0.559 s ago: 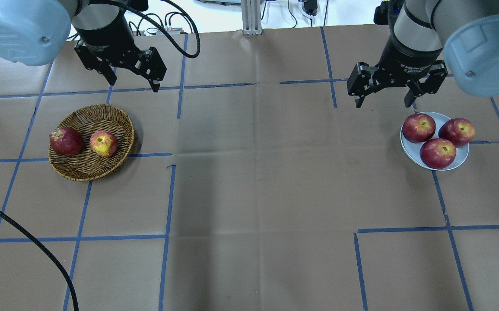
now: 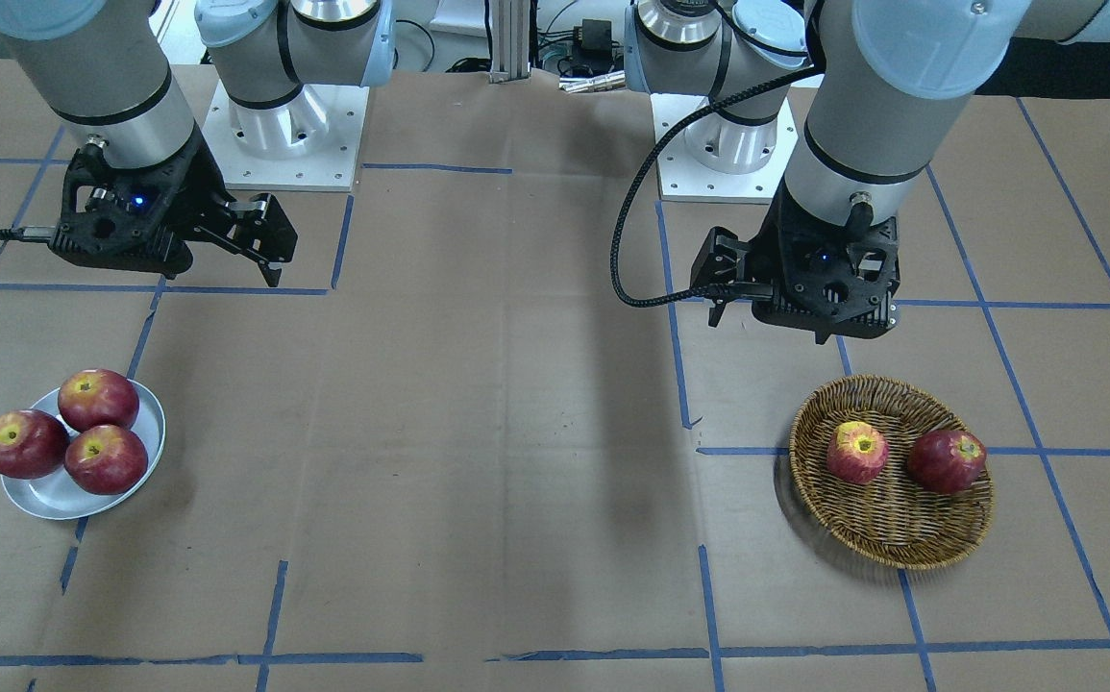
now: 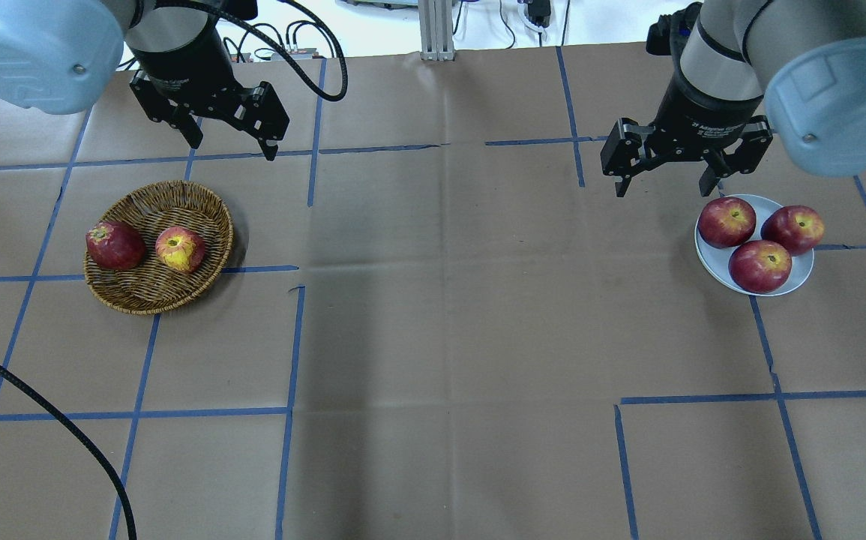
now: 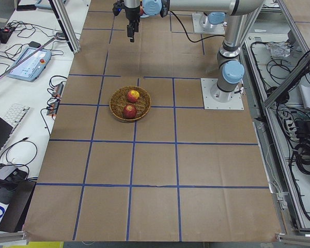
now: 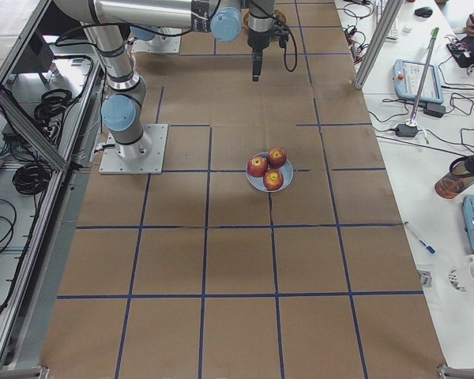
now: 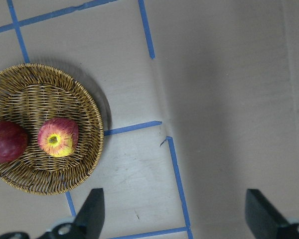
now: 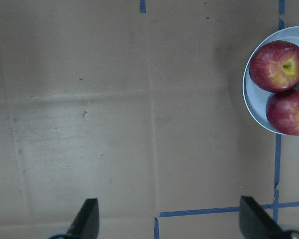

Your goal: Transfer apple from basket to plate

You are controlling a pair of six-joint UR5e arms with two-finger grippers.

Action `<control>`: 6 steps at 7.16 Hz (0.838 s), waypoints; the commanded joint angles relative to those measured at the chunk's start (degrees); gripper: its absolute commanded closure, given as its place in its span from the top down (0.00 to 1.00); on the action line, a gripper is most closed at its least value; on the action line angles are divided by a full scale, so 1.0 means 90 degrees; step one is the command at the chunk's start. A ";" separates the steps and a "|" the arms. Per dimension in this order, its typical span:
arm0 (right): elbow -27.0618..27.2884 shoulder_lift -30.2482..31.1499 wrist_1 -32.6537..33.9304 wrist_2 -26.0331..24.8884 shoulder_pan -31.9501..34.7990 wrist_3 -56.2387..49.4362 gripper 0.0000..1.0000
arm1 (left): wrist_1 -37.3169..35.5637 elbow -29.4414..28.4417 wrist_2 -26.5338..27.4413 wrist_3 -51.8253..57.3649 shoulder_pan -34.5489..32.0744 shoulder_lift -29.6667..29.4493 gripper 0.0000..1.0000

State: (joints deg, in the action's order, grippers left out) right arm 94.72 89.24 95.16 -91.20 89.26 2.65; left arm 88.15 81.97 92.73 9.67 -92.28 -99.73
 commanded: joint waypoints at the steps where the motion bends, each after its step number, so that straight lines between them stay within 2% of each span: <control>1: 0.0003 0.0026 0.0022 -0.0003 0.0004 0.0008 1.00 | -0.0010 -0.0006 -0.0020 0.0010 0.0000 -0.0042 0.99; 6: 0.0003 0.0026 0.0022 0.0007 0.0005 0.0008 1.00 | -0.0020 0.0004 0.0019 -0.0107 0.0000 -0.0091 0.99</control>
State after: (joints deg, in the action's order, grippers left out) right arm 94.75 89.47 95.36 -91.15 89.30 2.72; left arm 87.92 81.95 92.81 9.09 -92.28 -100.81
